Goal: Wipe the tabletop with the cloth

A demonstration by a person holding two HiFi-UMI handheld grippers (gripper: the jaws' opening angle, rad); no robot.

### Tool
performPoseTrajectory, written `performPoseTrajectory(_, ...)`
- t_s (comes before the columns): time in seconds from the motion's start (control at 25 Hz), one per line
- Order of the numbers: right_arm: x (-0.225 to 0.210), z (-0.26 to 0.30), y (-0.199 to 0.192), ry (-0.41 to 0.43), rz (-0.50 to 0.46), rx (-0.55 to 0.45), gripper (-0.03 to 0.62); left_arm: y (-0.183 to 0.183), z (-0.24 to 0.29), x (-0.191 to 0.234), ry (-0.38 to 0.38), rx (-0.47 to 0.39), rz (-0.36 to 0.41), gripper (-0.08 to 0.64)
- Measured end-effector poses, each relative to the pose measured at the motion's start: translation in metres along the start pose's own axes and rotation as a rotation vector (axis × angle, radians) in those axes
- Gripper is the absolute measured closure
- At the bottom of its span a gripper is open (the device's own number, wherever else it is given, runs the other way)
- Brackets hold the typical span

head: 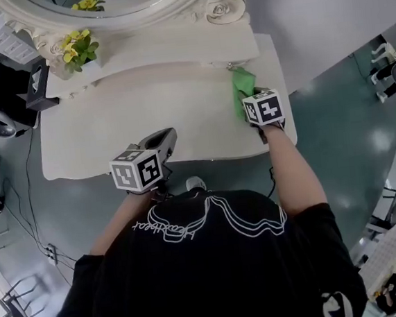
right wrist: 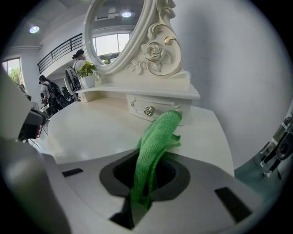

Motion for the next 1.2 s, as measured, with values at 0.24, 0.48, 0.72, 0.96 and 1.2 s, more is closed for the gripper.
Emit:
performPoseTrajectory(0.24,-0.027,-0.01,-0.009,-0.044,0.027,0.003,0.534,0.001,0.007,-0.007,-0.011,0.016,0.015,0.557)
performPoseTrajectory(0.48,-0.05,-0.015,-0.024,-0.051,0.082,-0.015,0.534,-0.003,0.015,-0.014,-0.024,0.036,0.019,0.557)
performPoseTrajectory(0.72,-0.072,-0.029,-0.035,-0.116,0.092,0.003,0.534,-0.001,0.024,-0.02,-0.042,0.045,0.026,0.557)
performPoseTrajectory(0.96,-0.091,-0.043,-0.046,-0.174,0.108,0.031,0.534,0.001,0.026,-0.024,-0.051,0.046,0.04,0.557)
performPoseTrajectory(1.2,-0.103,-0.049,-0.051,-0.2,0.102,0.046,0.534,0.003,0.024,-0.023,-0.043,0.034,0.033,0.557)
Point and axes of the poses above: the fingertips, and each gripper's own axes: z forward along the fingers, x to its left, y out of its top, the point moved 9 cm from there along -z, backward along the fingers, and after that the axes turned 1 degree about -y, right-handed, at the moved point
